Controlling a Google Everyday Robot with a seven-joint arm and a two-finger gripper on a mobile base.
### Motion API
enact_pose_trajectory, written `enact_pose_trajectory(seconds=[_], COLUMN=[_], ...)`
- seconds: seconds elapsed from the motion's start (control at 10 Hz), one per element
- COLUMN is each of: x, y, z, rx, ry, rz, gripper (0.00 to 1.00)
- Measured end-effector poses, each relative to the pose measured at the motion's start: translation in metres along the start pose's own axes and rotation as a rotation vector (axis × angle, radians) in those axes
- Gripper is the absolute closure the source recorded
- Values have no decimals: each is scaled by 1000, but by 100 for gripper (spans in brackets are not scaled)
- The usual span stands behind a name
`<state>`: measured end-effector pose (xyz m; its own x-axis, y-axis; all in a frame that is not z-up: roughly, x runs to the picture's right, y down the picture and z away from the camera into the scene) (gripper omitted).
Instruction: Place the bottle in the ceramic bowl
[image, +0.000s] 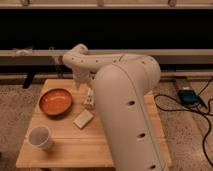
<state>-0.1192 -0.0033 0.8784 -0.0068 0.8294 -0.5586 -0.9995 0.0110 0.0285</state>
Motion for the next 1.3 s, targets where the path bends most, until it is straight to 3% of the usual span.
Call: enact_pose_trajectory(seconds=[0.5, 1.3], x=[-19, -20], y=[-7, -23], z=[45, 78], rx=[20, 28], ry=[96, 177], rz=[25, 63], gripper=[35, 35])
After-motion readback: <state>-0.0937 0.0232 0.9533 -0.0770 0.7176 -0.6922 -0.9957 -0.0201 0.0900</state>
